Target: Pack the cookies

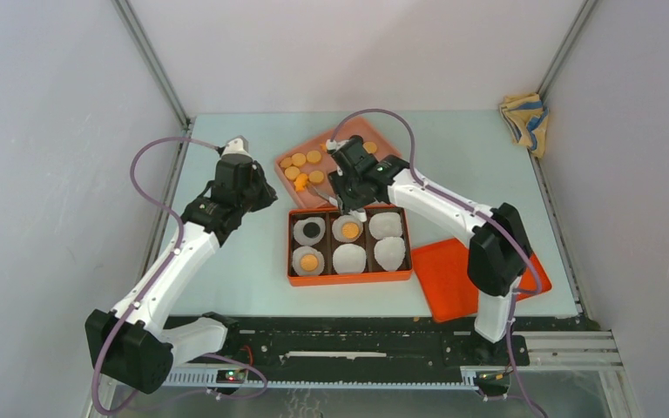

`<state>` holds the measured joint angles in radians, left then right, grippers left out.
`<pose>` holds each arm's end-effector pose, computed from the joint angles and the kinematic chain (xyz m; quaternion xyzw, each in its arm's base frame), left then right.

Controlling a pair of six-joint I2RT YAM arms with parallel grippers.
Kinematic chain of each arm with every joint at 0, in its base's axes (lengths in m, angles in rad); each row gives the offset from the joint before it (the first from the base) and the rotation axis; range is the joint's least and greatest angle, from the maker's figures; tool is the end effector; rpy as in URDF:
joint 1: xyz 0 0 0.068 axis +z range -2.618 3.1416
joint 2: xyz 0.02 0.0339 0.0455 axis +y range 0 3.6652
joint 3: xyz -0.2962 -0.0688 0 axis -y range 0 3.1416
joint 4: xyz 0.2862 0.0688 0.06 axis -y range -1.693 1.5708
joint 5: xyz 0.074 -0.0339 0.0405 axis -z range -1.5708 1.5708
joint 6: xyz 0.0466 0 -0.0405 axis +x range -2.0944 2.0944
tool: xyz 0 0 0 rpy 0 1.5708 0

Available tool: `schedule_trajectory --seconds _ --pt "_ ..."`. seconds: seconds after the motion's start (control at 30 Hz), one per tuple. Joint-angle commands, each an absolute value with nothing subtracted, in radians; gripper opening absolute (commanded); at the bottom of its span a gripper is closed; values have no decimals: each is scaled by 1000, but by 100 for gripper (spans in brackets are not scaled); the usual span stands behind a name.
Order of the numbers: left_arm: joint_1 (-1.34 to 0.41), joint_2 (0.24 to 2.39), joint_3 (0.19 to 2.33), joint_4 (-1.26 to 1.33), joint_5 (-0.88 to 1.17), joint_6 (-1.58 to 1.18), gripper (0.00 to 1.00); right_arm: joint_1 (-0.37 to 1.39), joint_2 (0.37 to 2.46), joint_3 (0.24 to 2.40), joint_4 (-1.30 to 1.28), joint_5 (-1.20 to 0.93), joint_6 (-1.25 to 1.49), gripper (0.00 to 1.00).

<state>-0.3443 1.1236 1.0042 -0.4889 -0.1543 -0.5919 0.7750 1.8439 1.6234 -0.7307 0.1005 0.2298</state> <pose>0.2676 -0.0884 0.3375 -0.1445 0.8726 -0.1473 0.4427 0.3335 0.3201 0.2967 -0.2413 0.9202 0.1047 0.2899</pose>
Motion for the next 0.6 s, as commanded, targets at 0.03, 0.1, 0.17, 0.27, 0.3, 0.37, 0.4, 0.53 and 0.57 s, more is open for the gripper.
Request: schedule_trajectory --seconds 0.03,0.1,0.17,0.27,0.3,0.37,0.4,0.53,0.57 --pt "-337 1090 1043 -491 -167 -575 1 751 1907 1721 -695 112 224 51" --pt "-337 1089 1040 -489 -167 -575 1 747 1927 1745 -705 113 221 50" --pt "-336 1089 1041 -489 -169 -574 1 746 1942 1757 -709 112 216 49" --pt "-336 1092 1039 -490 -169 -575 1 742 1948 1763 -710 100 207 37" --pt "-336 1094 1039 -490 -168 -575 1 741 1944 1759 -711 95 206 29" --pt "-336 1095 1037 -490 -166 -575 1 741 1930 1754 -711 84 203 20" --pt "-336 1096 1037 -491 -165 -575 1 741 1920 1752 -712 80 200 16" --pt "-336 1096 1041 -490 -161 -578 1 742 1838 1727 -718 84 212 7" --pt "-336 1095 1042 -491 -161 -578 1 745 1800 1708 -717 86 214 6"
